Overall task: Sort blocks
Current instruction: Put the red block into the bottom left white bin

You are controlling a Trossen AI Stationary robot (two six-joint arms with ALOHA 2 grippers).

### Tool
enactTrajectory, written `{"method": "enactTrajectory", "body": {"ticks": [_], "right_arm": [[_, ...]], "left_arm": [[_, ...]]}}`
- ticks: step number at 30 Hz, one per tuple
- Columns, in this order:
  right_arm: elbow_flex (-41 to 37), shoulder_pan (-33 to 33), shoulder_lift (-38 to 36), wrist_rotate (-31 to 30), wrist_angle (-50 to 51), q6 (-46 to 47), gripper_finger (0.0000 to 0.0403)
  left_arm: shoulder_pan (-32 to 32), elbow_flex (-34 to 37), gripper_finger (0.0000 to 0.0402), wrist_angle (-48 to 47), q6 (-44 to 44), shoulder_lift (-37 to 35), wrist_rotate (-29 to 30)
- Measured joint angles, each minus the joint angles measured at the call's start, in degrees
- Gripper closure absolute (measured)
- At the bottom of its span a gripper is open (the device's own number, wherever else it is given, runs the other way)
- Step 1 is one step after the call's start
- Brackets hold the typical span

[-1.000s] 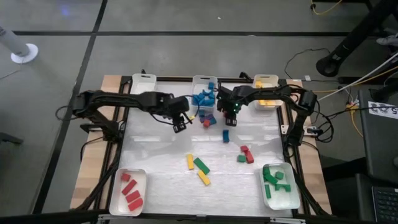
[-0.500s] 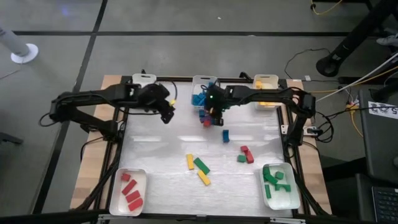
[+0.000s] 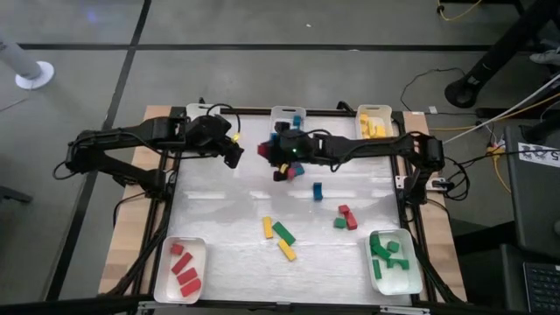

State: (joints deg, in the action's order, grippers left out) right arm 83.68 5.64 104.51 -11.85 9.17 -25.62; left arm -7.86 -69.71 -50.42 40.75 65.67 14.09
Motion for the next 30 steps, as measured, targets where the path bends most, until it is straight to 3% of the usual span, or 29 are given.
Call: {"method": "enactTrajectory", "body": {"ticks": [9,15,30], "right_arm": [[0.0,-1.3,0.0,-1.02,-9.02,-0.18,0.0261],[-0.02,-1.28,0.0,-0.62,-9.09,-0.19,0.0261],[-0.03,-1.25,-0.05,-0.6,-9.71,-0.28,0.0261]], "left_arm": [[0.0,0.0,0.0231,3.2,-0.01,0.66,0.02],[0.0,-0.02,0.0231,8.4,-1.59,1.22,0.04],[-0.07,-0.04,0.0231,11.08,-1.75,6.56,0.06]]}}
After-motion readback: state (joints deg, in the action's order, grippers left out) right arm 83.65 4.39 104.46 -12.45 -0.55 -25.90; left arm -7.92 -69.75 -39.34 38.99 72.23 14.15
